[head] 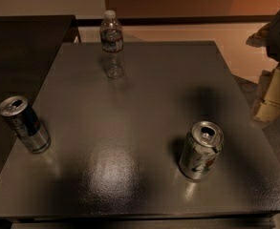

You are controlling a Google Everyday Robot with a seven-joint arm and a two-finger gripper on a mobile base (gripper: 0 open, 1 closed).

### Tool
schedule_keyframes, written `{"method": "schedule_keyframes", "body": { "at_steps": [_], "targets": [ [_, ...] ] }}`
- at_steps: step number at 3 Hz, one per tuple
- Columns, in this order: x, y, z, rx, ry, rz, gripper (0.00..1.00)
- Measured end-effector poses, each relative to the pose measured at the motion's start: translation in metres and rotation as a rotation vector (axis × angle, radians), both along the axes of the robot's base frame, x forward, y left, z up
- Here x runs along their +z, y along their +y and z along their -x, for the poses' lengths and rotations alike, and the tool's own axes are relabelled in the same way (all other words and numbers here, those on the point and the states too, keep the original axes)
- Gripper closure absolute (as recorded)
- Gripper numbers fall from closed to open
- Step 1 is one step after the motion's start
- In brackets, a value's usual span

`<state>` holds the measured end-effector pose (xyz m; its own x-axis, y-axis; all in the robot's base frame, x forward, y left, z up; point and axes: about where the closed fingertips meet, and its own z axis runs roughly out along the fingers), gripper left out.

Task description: Move 7up can near water bottle

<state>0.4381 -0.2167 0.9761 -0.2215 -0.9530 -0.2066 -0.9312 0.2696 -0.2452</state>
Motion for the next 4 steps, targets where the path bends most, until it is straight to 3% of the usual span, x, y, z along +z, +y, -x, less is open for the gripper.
{"method": "schedule_keyframes", "body": {
  "at_steps": [2,4],
  "targets": [
    [0.0023,0.0008,0.0001,-0.003,-0.025,0.016,0.0],
    [0.0023,0.0021,0.0026,0.022,-0.13,0.1,0.0]
  ]
}}
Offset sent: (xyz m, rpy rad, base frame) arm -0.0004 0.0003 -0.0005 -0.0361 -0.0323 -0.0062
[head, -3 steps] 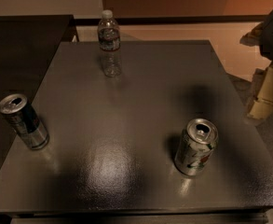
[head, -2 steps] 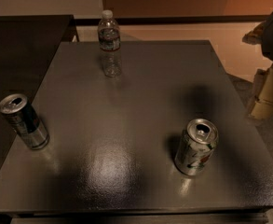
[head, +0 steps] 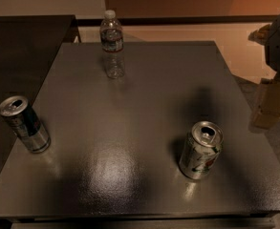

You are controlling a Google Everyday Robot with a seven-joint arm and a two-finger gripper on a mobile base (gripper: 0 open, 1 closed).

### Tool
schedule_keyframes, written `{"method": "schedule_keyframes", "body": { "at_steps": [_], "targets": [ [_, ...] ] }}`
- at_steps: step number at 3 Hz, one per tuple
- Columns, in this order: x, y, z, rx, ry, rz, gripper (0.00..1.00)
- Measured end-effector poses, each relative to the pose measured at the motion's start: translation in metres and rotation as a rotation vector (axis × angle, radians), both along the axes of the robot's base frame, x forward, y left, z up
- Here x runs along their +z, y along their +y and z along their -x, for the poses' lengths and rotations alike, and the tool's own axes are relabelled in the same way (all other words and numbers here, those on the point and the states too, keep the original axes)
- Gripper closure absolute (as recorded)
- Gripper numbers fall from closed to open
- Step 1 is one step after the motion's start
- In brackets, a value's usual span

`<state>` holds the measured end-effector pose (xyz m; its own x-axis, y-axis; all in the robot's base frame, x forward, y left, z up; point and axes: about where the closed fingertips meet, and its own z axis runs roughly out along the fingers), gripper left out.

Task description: Move 7up can near water bottle

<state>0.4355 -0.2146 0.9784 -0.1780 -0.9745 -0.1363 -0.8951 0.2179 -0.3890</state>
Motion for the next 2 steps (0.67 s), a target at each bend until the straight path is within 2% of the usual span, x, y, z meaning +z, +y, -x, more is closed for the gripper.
{"method": "schedule_keyframes", "body": {
  "at_steps": [1,2],
  "targets": [
    [0.0018,0.0014,0.0014,-0.002,-0.067,0.054,0.0],
    [0.0037,0.0044,0.0021,-0.033,-0.164,0.131,0.0]
  ]
}}
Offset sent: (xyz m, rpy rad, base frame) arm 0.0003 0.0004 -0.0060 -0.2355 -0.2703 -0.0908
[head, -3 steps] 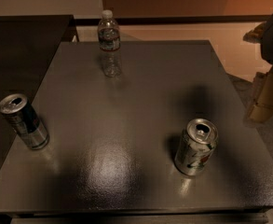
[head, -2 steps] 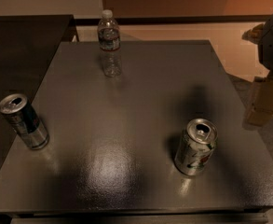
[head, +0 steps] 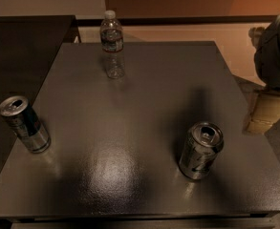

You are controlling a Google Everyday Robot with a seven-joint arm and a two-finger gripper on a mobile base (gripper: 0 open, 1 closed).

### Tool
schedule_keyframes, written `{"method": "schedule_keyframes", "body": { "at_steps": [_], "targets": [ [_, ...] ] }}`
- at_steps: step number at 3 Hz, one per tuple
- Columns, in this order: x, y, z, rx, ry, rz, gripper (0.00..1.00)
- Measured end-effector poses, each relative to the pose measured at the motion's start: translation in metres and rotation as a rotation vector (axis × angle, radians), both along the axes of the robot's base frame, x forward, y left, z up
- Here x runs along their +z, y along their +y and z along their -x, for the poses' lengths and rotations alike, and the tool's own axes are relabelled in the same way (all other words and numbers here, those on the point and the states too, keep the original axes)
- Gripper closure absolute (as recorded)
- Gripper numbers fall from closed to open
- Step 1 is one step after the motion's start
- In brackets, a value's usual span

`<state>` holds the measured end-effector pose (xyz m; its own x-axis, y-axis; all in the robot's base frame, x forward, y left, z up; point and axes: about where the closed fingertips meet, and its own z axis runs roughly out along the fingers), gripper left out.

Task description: Move 7up can near water bottle

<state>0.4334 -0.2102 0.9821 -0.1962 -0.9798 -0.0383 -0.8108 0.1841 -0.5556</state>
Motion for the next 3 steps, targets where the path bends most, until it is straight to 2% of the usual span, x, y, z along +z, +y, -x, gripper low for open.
{"method": "schedule_keyframes", "body": {
  "at_steps": [1,2,3],
  "targets": [
    [0.004,0.003,0.0,-0.066,-0.099,0.046,0.0],
    [0.009,0.005,-0.001,-0.148,-0.197,0.064,0.0],
    [0.021,0.01,0.001,-0.178,-0.233,0.045,0.0]
  ]
}}
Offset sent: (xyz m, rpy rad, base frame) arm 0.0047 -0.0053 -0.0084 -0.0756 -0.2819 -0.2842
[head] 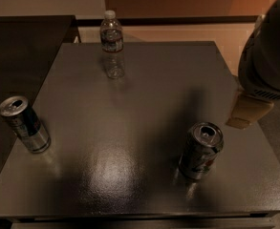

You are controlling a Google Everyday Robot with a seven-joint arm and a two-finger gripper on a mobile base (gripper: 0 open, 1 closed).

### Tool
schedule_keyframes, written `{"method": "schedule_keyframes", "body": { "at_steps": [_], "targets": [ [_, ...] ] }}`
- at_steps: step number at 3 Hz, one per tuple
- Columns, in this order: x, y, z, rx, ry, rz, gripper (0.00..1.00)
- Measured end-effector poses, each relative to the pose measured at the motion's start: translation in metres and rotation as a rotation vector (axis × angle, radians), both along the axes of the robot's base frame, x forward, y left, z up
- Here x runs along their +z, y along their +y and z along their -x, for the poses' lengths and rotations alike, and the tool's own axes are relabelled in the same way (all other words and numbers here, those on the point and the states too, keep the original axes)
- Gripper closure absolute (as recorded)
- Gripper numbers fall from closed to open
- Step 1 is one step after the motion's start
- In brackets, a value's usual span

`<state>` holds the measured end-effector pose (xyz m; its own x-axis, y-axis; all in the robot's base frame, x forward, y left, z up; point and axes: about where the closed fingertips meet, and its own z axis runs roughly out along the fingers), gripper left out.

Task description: Move 7up can near water bottle

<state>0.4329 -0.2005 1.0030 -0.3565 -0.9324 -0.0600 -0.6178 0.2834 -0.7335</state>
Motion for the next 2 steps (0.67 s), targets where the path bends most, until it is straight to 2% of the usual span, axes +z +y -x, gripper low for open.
{"method": "schedule_keyframes", "body": {
  "at_steps": [2],
  "targets": [
    [0.0052,0.0027,0.0011,0.007,-0.008,0.004,0.0]
  ]
}}
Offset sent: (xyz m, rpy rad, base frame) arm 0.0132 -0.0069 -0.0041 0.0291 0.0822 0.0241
